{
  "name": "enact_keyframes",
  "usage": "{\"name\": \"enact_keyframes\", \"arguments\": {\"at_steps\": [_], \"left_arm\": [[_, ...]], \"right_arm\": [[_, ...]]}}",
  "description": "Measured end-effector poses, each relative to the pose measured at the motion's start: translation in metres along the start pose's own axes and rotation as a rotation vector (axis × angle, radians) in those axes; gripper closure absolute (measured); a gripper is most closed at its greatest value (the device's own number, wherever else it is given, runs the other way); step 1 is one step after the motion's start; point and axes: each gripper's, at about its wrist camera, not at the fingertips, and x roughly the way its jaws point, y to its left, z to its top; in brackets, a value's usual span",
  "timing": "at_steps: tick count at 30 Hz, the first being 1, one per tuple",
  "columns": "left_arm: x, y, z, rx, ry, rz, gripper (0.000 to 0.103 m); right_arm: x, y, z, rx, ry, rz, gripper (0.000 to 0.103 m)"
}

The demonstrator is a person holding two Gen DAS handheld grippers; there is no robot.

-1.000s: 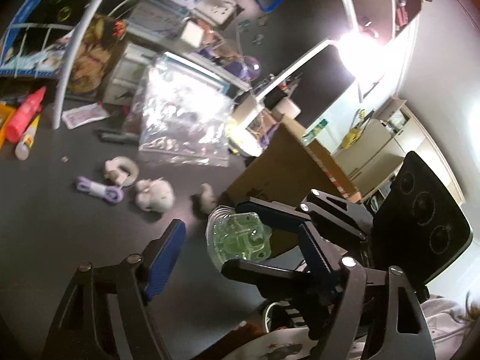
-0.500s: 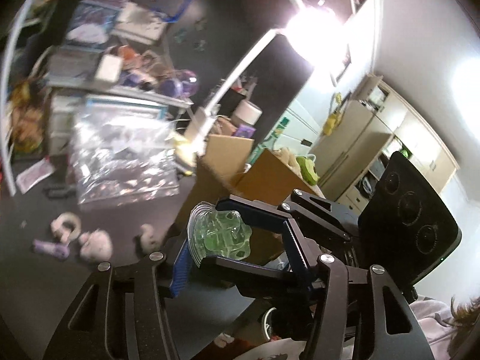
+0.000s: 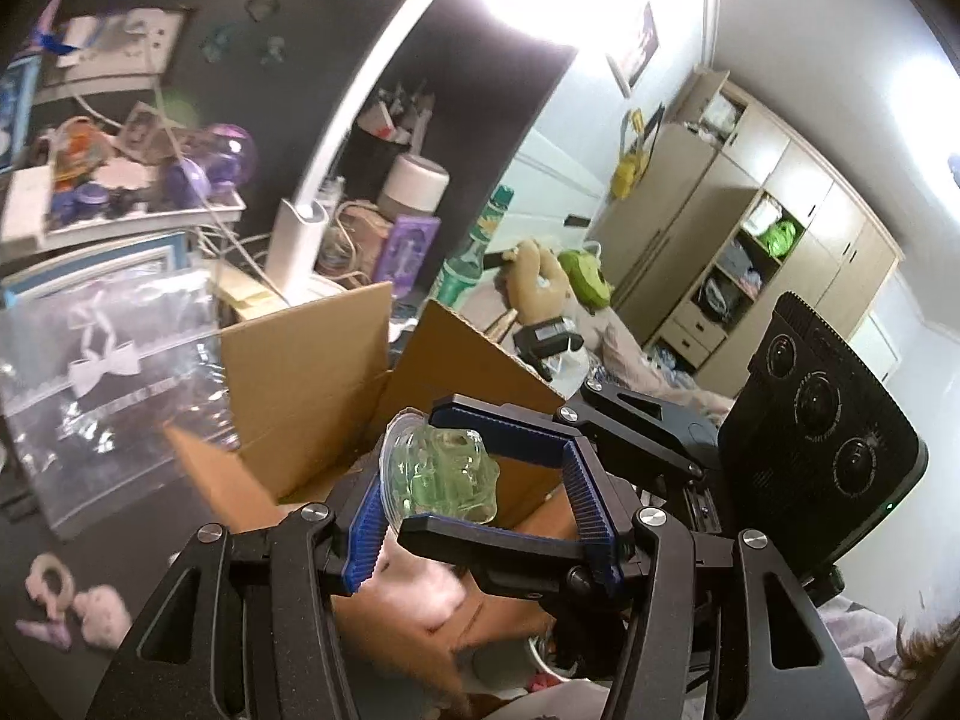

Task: Organize objects
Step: 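Carry the jelly cup into the cardboard box and open the left tool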

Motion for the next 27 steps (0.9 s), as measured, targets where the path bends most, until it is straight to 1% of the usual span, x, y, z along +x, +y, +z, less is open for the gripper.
{"name": "enact_keyframes", "arguments": {"at_steps": [4, 8, 11, 13, 14, 15, 16, 20, 23, 27], "left_arm": [[0.021, -0.003, 0.009, -0.001, 0.046, 0.002, 0.052], [0.034, -0.008, 0.015, 0.021, 0.080, 0.021, 0.052], [0.039, -0.010, 0.014, 0.030, 0.098, 0.019, 0.051], [0.041, -0.011, 0.013, 0.041, 0.108, 0.030, 0.046], [0.042, -0.011, 0.013, 0.046, 0.108, 0.043, 0.038], [0.041, -0.012, 0.012, 0.055, 0.104, 0.062, 0.031], [0.040, -0.012, 0.011, 0.062, 0.099, 0.071, 0.029], [0.034, -0.011, 0.011, 0.057, 0.083, 0.054, 0.028], [0.023, -0.011, 0.010, 0.063, 0.058, 0.073, 0.025], [0.000, -0.011, 0.007, 0.075, 0.006, 0.113, 0.023]], "right_arm": [[0.001, -0.022, -0.007, 0.049, 0.038, -0.018, 0.068], [0.001, -0.038, -0.011, 0.081, 0.072, -0.039, 0.068], [0.001, -0.044, -0.014, 0.102, 0.098, -0.035, 0.068], [0.001, -0.045, -0.016, 0.103, 0.116, -0.031, 0.068], [0.001, -0.045, -0.016, 0.100, 0.122, -0.032, 0.068], [0.000, -0.045, -0.016, 0.095, 0.125, -0.035, 0.067], [-0.001, -0.044, -0.016, 0.088, 0.129, -0.040, 0.067], [-0.006, -0.042, -0.016, 0.074, 0.126, -0.053, 0.066], [-0.009, -0.040, -0.015, 0.075, 0.122, -0.058, 0.066], [-0.011, -0.033, -0.013, 0.069, 0.117, -0.046, 0.066]]}}
